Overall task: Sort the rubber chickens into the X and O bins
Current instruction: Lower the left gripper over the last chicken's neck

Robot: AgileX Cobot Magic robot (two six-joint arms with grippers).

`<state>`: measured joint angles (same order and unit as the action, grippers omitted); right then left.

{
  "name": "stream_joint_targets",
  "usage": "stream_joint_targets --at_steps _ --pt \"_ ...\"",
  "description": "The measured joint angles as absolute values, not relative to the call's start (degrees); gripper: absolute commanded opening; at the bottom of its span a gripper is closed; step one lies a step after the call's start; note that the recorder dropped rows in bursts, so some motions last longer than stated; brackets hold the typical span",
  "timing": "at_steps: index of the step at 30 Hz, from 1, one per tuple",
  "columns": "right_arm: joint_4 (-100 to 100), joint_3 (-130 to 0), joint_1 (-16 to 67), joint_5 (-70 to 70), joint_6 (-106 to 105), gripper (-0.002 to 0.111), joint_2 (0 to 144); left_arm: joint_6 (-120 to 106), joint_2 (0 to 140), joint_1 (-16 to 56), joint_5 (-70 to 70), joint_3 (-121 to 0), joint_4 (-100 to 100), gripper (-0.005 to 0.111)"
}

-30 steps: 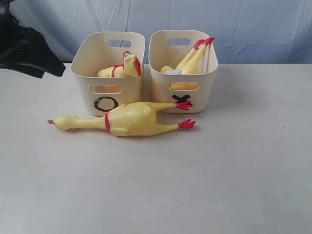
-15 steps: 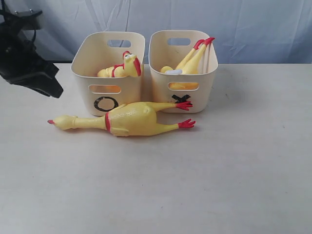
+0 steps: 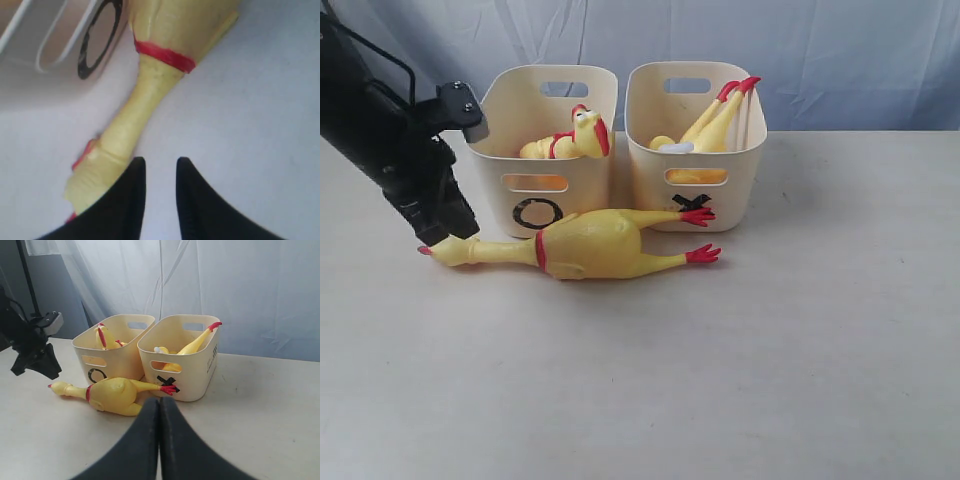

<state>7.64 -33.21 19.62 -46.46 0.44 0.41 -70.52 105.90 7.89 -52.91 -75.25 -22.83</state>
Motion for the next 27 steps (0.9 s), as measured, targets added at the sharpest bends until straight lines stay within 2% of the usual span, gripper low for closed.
stream_joint_targets --at_steps 8,16,18,27 --pt "7.64 -33.21 19.62 -46.46 0.44 -0.001 0.41 -87.93 109.08 10.19 -47.61 -75.25 -18.62 0.026" --pt "7.64 -33.21 19.62 -46.46 0.44 -0.001 0.41 -91.94 110.88 10.19 -42.93 -75.25 -19.25 0.053" --pt "7.64 -33.21 19.62 -46.46 0.44 -0.001 0.41 -92.04 111.1 10.19 -41.98 -75.25 -20.55 0.057" --pt "7.64 -33.21 19.62 -46.46 0.44 -0.001 0.41 -93.3 114.18 10.19 -39.52 -75.37 -24.28 0.056"
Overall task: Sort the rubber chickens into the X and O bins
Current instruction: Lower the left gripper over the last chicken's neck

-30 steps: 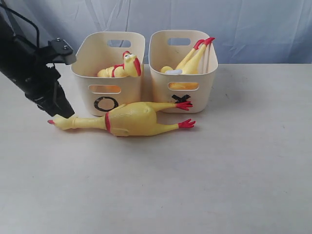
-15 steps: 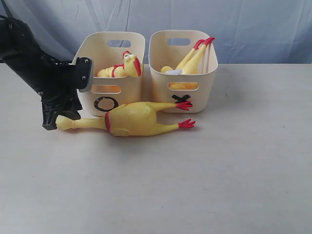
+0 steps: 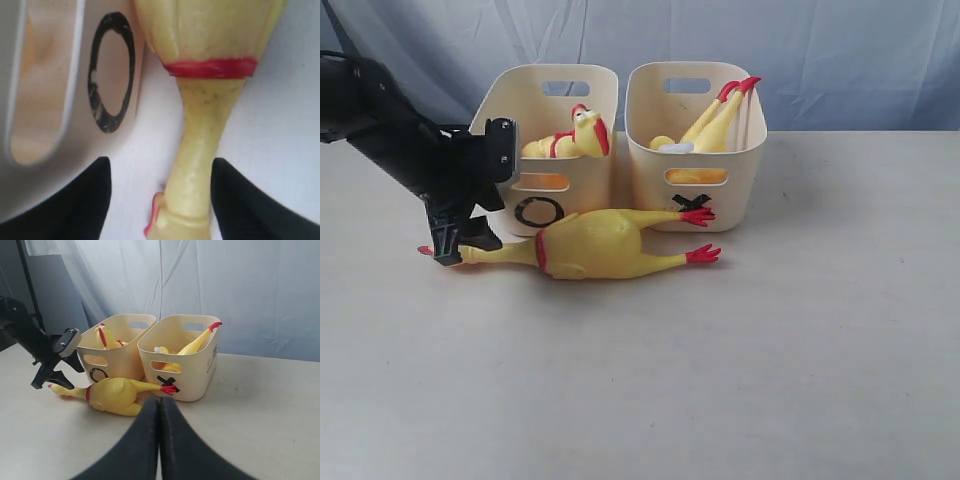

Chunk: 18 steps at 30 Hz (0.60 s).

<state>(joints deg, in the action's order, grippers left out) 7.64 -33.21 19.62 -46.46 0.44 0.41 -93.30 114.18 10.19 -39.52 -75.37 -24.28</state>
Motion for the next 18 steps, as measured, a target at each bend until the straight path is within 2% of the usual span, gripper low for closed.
stream_joint_targets --at_steps 13,18 --pt "7.64 -33.21 19.62 -46.46 0.44 -0.001 0.41 -95.06 115.22 10.19 -37.26 -75.58 -25.22 0.055" --pt "7.64 -33.21 19.62 -46.46 0.44 -0.001 0.41 -95.06 115.0 10.19 -37.72 -75.58 -24.49 0.045"
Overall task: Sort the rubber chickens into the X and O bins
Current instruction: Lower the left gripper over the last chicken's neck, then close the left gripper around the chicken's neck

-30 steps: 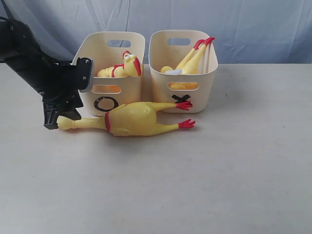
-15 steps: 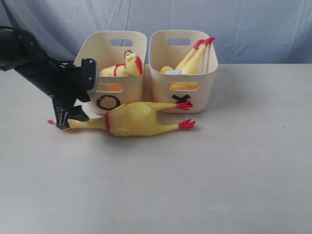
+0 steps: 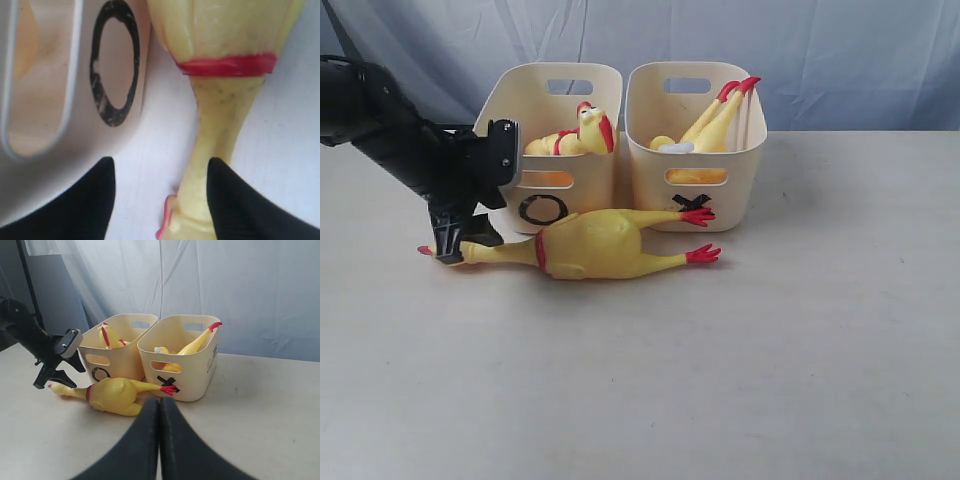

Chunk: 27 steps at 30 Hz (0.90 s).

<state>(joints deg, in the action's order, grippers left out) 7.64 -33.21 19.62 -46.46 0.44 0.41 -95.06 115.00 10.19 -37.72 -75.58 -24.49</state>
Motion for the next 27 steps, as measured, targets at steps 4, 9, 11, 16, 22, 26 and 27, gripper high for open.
stream_joint_targets --at_steps 4,9,11,16,22,26,27 --pt "7.64 -33.21 19.62 -46.46 0.44 -0.001 0.41 -95.06 113.96 10.19 -41.48 -75.58 -23.19 0.03" --pt "7.64 -33.21 19.62 -46.46 0.44 -0.001 0.41 -94.17 111.98 10.29 -47.24 -74.71 -22.06 0.0" --pt "7.64 -33.21 19.62 -46.46 0.44 -0.001 0.41 -91.46 110.7 10.29 -46.88 -73.08 -22.06 0.0" --pt "7.64 -33.21 19.62 -46.46 0.44 -0.001 0.41 -84.9 109.24 10.29 -39.32 -67.68 -21.25 0.0" --pt "7.64 -33.21 19.62 -46.46 0.44 -0.001 0.41 -81.57 105.46 15.66 -15.96 -53.87 -16.11 0.0" --pt "7.64 -33.21 19.62 -46.46 0.44 -0.001 0.41 -80.3 103.92 17.47 -0.56 -48.18 -16.11 0.0" --pt "7.64 -33.21 19.62 -46.46 0.44 -0.001 0.41 -80.3 103.87 17.57 0.51 -47.41 -16.11 0.0"
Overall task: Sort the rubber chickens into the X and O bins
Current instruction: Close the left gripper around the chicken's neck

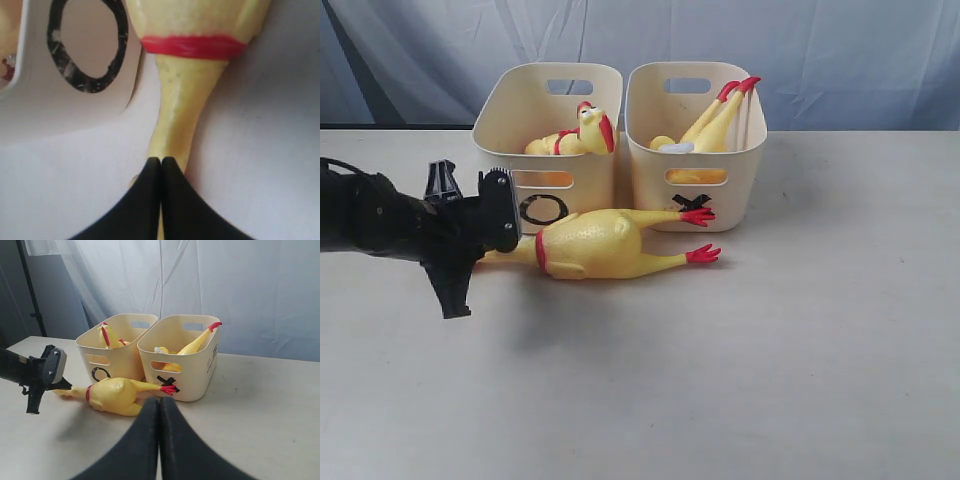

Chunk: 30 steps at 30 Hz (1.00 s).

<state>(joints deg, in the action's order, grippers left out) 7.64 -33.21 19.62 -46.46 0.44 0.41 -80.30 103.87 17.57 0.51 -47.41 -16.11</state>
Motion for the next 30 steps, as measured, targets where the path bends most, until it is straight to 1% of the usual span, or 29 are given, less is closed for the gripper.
stream_joint_targets --at_steps 2,6,7,10,12,14,16,18,30 --pt "7.64 -33.21 19.62 -46.46 0.44 -0.001 0.41 -80.3 103.87 17.57 3.93 -45.19 -14.69 0.0" --pt "7.64 -33.21 19.62 -46.46 0.44 -0.001 0.41 -80.3 103.87 17.57 6.01 -44.65 -14.16 0.0" --pt "7.64 -33.21 19.62 -46.46 0.44 -0.001 0.41 -80.3 103.87 17.57 6.02 -44.65 -14.06 0.002" --pt "7.64 -33.21 19.62 -46.46 0.44 -0.001 0.41 -80.3 103.87 17.57 6.02 -44.65 -13.66 0.014" --pt "7.64 -33.21 19.62 -46.46 0.44 -0.001 0.41 -80.3 103.87 17.57 5.75 -44.65 -13.66 0.025" --pt "7.64 -33.21 19.62 -46.46 0.44 -0.001 0.41 -80.3 103.87 17.57 5.18 -44.65 -13.66 0.039" --pt "7.64 -33.21 19.62 -46.46 0.44 -0.001 0.41 -80.3 103.87 17.57 4.93 -44.65 -13.66 0.05" --pt "7.64 -33.21 19.62 -46.46 0.44 -0.001 0.41 -80.19 103.87 17.57 5.37 -44.55 -13.66 0.056" --pt "7.64 -33.21 19.62 -46.46 0.44 -0.001 0.41 -80.07 106.36 17.57 8.53 -44.55 -13.27 0.056"
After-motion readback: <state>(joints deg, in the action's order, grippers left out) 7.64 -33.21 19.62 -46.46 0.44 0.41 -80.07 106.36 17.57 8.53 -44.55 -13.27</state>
